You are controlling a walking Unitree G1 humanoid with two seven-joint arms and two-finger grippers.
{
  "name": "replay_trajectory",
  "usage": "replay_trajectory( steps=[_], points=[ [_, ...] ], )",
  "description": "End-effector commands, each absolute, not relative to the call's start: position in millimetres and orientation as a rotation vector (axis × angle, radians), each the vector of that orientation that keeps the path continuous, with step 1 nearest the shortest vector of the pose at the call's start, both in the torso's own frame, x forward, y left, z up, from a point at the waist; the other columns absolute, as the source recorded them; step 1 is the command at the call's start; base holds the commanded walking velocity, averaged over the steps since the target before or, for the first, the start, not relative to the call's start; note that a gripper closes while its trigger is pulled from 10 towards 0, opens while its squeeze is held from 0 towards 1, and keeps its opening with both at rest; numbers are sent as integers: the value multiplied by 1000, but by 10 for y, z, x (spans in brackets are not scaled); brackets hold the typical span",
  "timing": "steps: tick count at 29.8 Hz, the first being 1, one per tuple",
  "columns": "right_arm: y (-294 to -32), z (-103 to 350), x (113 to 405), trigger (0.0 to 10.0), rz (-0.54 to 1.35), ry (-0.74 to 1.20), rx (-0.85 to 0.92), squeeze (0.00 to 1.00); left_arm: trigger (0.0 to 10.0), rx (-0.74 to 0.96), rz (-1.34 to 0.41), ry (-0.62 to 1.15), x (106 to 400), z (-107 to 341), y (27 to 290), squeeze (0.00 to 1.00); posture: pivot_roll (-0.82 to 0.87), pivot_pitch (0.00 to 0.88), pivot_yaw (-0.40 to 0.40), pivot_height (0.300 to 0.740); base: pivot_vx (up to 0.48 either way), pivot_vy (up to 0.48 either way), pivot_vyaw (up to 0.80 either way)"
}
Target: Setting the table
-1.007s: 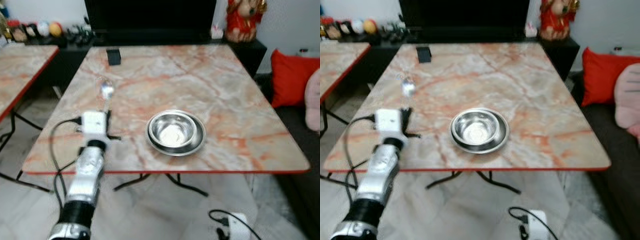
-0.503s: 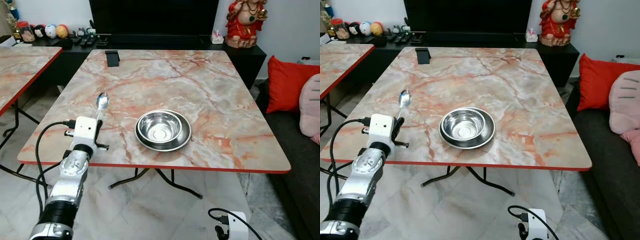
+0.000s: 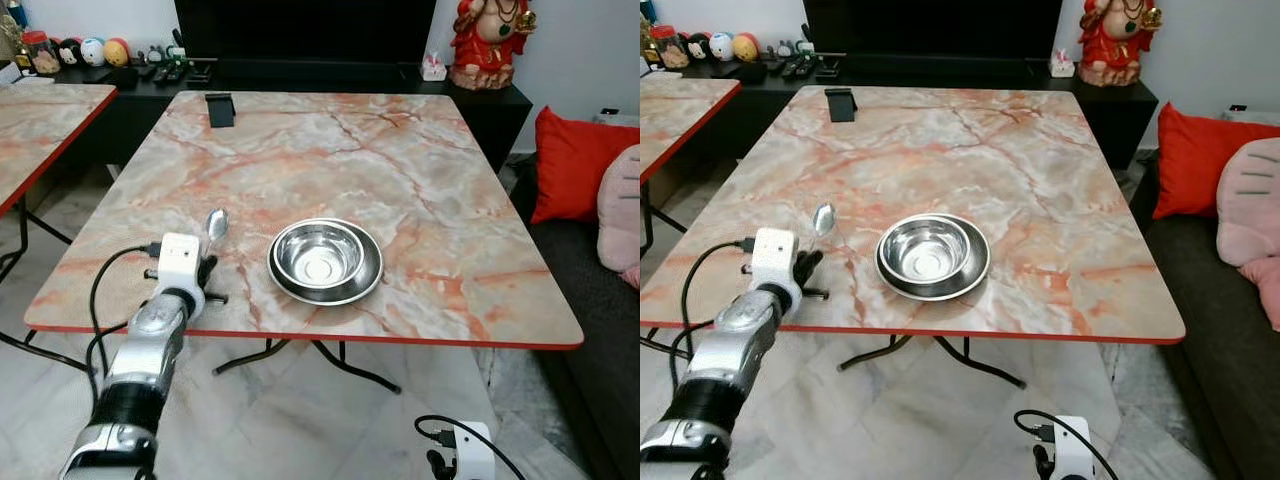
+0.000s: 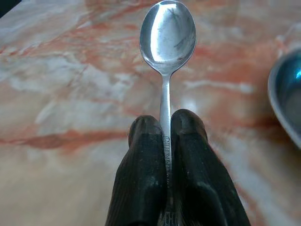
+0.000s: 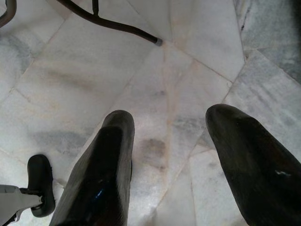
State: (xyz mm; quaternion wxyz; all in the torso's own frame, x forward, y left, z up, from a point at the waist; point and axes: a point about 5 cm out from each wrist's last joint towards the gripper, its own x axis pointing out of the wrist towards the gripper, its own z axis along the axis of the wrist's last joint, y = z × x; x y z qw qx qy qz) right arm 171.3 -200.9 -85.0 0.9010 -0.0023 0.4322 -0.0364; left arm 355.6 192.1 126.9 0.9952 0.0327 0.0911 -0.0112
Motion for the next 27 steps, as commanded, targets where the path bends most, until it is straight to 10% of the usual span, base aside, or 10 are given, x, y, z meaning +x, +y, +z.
replay_trajectory(
  steps=[1,27],
  points=[
    [-2032,-856,1699,10000,-70,910,-10,0,10000,57,4,209,3592,1270,1893,0,20,0,-72,740,0,0,0],
    [-2002,-856,1703,10000,-57,899,36,0,10000,210,59,269,3704,1266,1811,0,27,0,-66,740,0,0,0]
  ],
)
